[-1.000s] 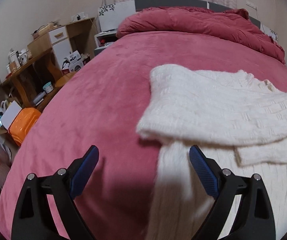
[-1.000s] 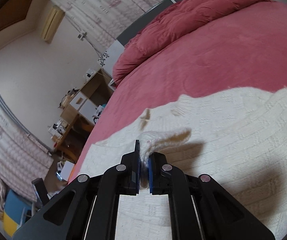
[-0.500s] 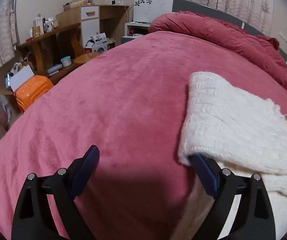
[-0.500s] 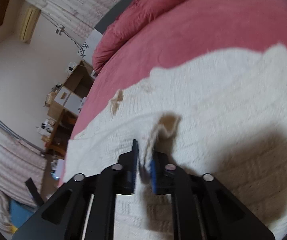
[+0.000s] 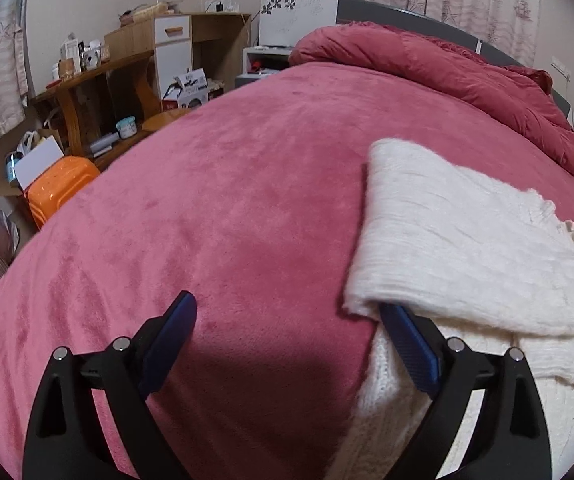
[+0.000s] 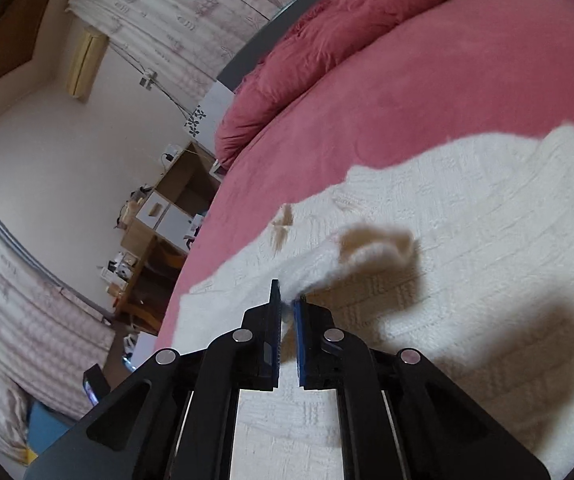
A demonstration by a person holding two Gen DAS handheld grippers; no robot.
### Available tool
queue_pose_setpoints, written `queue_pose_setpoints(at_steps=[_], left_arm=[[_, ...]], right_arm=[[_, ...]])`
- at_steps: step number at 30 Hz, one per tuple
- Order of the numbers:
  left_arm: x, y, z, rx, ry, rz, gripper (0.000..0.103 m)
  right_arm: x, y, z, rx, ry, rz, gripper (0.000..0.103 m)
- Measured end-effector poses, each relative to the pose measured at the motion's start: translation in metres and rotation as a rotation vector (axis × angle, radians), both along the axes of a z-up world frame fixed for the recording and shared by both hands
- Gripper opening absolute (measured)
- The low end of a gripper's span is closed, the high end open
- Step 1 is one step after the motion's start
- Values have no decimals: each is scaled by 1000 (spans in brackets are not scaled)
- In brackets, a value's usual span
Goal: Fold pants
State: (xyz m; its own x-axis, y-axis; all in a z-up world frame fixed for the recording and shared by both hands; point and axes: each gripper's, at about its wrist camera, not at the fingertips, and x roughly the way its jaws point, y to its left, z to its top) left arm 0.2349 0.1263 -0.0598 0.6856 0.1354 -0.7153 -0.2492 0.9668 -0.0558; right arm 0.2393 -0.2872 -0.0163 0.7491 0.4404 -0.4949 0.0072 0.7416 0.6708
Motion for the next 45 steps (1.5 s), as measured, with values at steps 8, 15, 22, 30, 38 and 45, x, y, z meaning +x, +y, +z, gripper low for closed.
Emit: queue_pose_setpoints(at_steps=[8,15,22,30,38,45], left_arm=[[-20,2,7,-21,-3,-8,96],[-52,-10,46,27,-201,-13,95],[21,-83,40,200,-91,-250,95],[57,-53,-2,-13,15,-192,101],[41,-46,1,5,9,-206,101],[32,-52,3,73,1,-188,101]], right_arm=[[-10,-24,-32,58,220,-114,16],[-28,-17,16,-207,-12,-208,30],[20,32,-5,-352,9,51,30],[27,6,-24,-400,80,-43,30],[13,12,-13,-428,48,-41,30],[17,28,-23,-502,69,-9,30]])
